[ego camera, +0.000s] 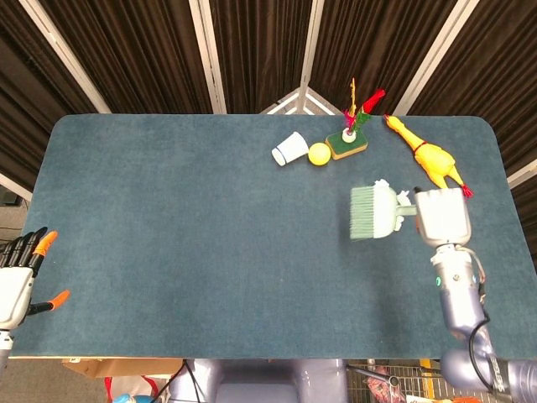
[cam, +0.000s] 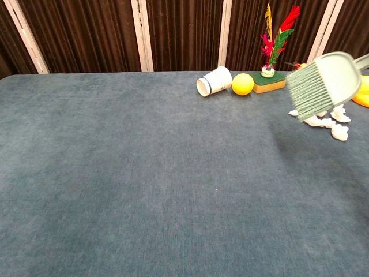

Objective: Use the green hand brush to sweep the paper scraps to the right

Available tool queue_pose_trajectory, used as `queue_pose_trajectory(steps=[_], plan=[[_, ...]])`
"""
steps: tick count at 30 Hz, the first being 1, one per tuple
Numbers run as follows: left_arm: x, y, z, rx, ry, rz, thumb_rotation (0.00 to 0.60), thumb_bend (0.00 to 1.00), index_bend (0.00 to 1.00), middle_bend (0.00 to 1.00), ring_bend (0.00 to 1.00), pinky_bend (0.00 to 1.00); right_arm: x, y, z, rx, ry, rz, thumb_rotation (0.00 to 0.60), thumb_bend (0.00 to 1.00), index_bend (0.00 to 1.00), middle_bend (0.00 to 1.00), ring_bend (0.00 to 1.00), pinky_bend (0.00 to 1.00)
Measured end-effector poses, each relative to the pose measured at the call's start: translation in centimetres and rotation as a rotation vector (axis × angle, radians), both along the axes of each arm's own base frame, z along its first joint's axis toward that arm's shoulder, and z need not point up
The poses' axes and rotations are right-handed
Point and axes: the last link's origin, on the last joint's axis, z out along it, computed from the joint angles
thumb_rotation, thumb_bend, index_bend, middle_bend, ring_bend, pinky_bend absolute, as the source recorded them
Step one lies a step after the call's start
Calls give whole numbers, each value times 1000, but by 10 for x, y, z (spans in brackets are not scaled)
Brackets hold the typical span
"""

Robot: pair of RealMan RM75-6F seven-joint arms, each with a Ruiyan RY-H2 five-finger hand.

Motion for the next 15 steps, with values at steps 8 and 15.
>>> queue_pose_trajectory(steps=[8,15], plan=[[-1,0,-2,-1,7,8,600,0,0,0,0,21,5,25,-51,116,-230,31,600,518,721,909,942,812],[-2,0,-2,-6,4,14,600,0,0,0,0,21,-1,37,-106,207,-273,0,600,517,701,909,939,812]])
